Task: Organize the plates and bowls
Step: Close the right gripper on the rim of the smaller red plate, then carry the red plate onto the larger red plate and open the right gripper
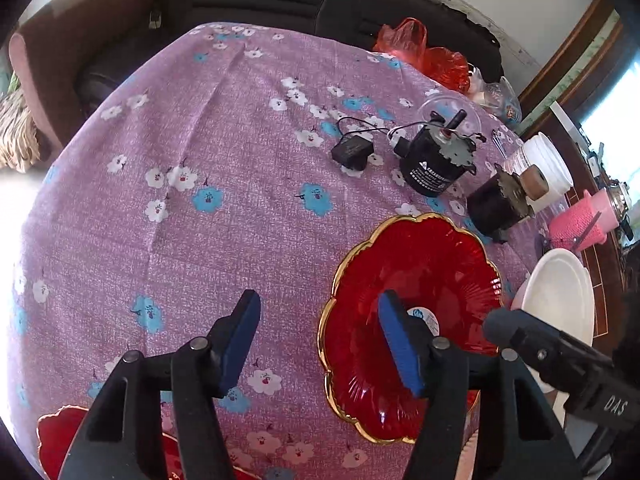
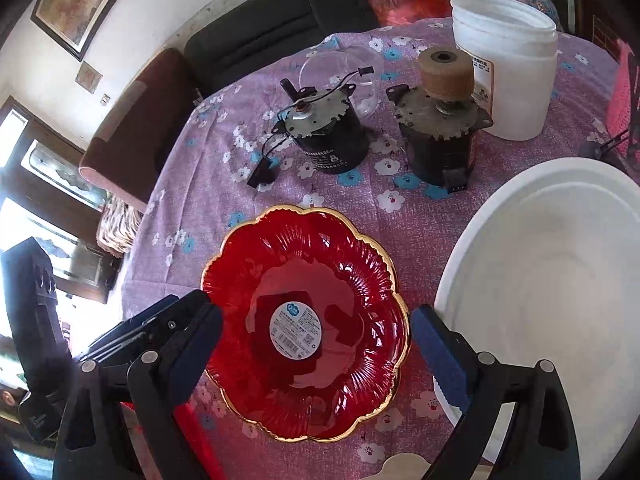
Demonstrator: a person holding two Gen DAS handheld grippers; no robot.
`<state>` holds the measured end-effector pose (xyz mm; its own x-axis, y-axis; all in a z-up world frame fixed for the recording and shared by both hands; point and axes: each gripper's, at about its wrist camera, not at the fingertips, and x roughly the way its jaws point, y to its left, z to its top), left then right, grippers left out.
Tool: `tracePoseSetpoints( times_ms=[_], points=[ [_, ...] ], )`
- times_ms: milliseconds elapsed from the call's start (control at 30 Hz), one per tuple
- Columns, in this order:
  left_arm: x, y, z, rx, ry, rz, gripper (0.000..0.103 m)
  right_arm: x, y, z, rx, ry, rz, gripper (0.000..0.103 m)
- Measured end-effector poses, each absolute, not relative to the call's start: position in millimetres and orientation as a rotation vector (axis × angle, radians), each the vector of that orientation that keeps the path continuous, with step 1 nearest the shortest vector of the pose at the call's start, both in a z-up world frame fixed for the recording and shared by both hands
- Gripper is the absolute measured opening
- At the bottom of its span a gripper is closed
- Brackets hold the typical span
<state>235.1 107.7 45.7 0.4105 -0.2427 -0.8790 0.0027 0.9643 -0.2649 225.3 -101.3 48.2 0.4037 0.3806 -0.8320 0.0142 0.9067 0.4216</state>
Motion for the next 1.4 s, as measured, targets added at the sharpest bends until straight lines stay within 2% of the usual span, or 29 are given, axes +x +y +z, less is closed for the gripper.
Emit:
tracePoseSetpoints(
  times_ms=[167, 267, 333, 400, 433, 500, 600, 733, 867, 933, 1400],
  points=[
    [241.3, 107.6, 32.1, -0.263, 1.192, -0.172, 0.061, 226.2, -95.0, 42.9, 0.38, 1.195, 0.216, 0.096],
    [243.4, 107.9, 26.4, -0.276, 1.217, -0.185, 0.058, 228.0, -93.4, 33.1, 0.449, 1.241, 0.274, 0.092],
    [242.2, 109.3, 28.8, -0.243, 1.21, -0.174, 0.036, 227.2, -90.2, 26.9, 0.481, 1.262, 0.319, 0.085],
    [242.8, 115.9, 28.8, -0.247, 1.212, -0.159, 0.021, 226.8, -87.8, 24.1, 0.448, 1.261, 0.298, 0.081],
    [243.6, 120.0, 27.0, -0.26, 1.219, -0.155, 0.018, 227.0, -88.5, 22.2, 0.445, 1.263, 0.284, 0.078],
    [244.8, 125.8, 22.7, -0.298, 1.238, -0.168, 0.018, 228.9, -89.0, 16.9, 0.467, 1.272, 0.275, 0.065],
    [245.3, 124.1, 21.6, -0.288, 1.234, -0.164, 0.018, 229.0, -87.3, 16.7, 0.451, 1.275, 0.254, 0.056],
    [242.2, 118.7, 24.6, -0.243, 1.213, -0.143, 0.019, 225.2, -84.4, 19.2, 0.415, 1.261, 0.227, 0.052],
    [234.9, 127.3, 34.2, -0.27, 1.164, -0.138, 0.015, 221.2, -86.5, 19.7, 0.423, 1.236, 0.229, 0.043],
    [230.8, 133.5, 42.9, -0.294, 1.132, -0.137, 0.012, 219.8, -87.5, 21.0, 0.447, 1.226, 0.252, 0.042],
    [160.5, 173.4, 94.6, -0.362, 0.967, -0.133, 0.012, 173.9, -59.7, 72.1, 0.437, 1.126, 0.35, 0.042]
  ],
)
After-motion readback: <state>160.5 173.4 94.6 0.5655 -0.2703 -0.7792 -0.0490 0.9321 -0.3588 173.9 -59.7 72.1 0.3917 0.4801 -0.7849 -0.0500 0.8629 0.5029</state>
